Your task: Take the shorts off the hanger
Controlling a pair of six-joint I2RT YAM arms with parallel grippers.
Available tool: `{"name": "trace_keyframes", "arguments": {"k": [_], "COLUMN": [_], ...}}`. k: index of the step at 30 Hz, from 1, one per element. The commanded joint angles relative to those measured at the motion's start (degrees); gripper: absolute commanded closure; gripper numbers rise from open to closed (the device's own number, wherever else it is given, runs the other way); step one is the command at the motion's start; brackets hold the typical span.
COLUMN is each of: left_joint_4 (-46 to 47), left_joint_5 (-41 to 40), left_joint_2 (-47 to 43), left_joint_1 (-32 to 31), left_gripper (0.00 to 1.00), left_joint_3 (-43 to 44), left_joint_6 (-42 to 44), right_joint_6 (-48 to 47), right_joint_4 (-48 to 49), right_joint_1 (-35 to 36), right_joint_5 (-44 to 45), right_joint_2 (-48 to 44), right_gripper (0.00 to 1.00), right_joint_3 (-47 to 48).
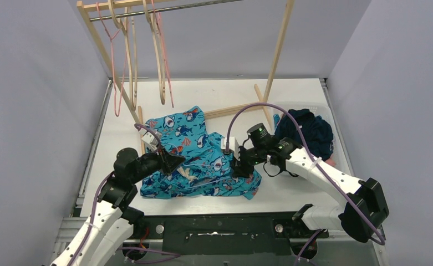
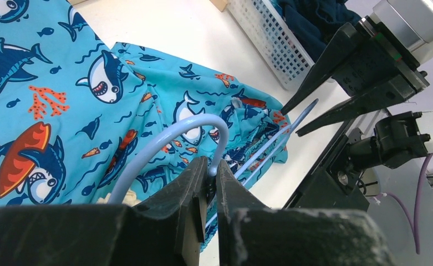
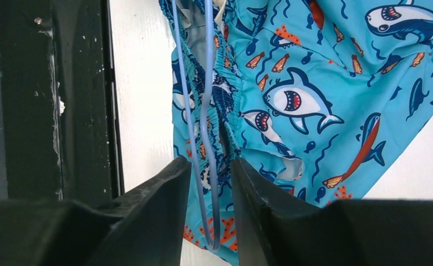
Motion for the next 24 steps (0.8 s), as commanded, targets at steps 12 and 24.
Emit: {"name": "trace_keyframes", "arguments": {"k": [12,24], "left_joint_4": [1.46,-0.72], "left_joint_5": [-5.44,-7.03], "left_joint_2": [-0.97,-1.64], "left_joint_1": [-0.03,-0.06], "left_gripper": [0.64,0.26], "left_joint_3": [1.61,2.9], "left_joint_6": [0.63,0.36], "right_joint_6": [10.39,27.6], "right_joint_4": [8.1,7.13], "right_joint_1": [-0.41,-1.41], "right_joint_5": [0.49,-0.29], "right_joint_2": [-6.0,-8.92], "right_gripper": [1.0,1.0], "right_joint_3": [-2.73,-6.29]}}
